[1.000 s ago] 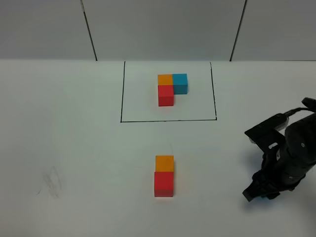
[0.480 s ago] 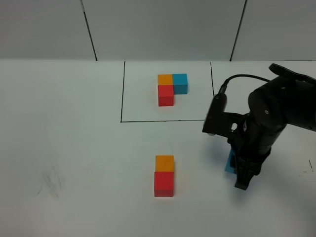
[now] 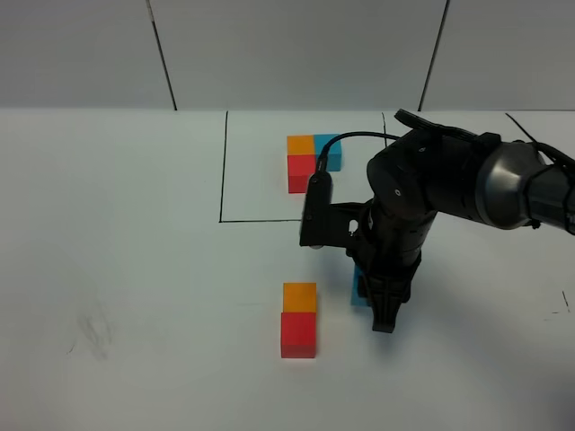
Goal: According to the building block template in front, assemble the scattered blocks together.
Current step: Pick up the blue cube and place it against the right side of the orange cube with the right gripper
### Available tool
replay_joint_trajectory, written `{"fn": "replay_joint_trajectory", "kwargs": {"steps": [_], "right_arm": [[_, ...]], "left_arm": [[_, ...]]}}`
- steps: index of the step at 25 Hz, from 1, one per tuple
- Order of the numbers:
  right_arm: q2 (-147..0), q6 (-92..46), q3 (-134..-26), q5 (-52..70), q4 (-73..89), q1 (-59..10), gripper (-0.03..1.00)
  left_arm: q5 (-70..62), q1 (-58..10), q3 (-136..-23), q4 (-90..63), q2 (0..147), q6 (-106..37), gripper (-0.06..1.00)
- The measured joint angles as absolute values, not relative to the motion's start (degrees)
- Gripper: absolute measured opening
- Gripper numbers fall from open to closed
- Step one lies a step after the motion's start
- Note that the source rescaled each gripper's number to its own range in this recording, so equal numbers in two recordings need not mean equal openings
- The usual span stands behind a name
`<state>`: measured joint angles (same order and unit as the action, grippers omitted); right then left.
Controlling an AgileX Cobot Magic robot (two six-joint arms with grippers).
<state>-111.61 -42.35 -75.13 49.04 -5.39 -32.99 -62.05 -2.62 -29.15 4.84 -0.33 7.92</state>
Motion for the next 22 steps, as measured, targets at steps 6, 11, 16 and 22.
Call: {"fn": "replay_joint_trajectory", "kwargs": {"steps": [6, 11, 16, 22], "right_arm": [[-112.6, -43.9, -77.1, 49.8, -4.8, -34.3, 0.28], [-112.9, -44.2, -77.2, 49.9, -4.1, -35.0, 0.28], [-114.9, -44.3, -77.3, 48.9, -3.5, -35.0, 0.28], [-115.9, -44.2, -77.5, 47.8, -3.5, -35.0, 0.28]], "left_arm": [[-62.0, -2.6, -29.1, 4.8, -0.3, 7.9, 0.66], [-62.0, -2.6, -29.1, 4.8, -0.3, 7.9, 0.66], [-62.0, -2.6, -29.1, 4.8, -0.3, 7.9, 0.66], [-62.0, -2.6, -29.1, 4.8, -0.3, 7.9, 0.66]]}}
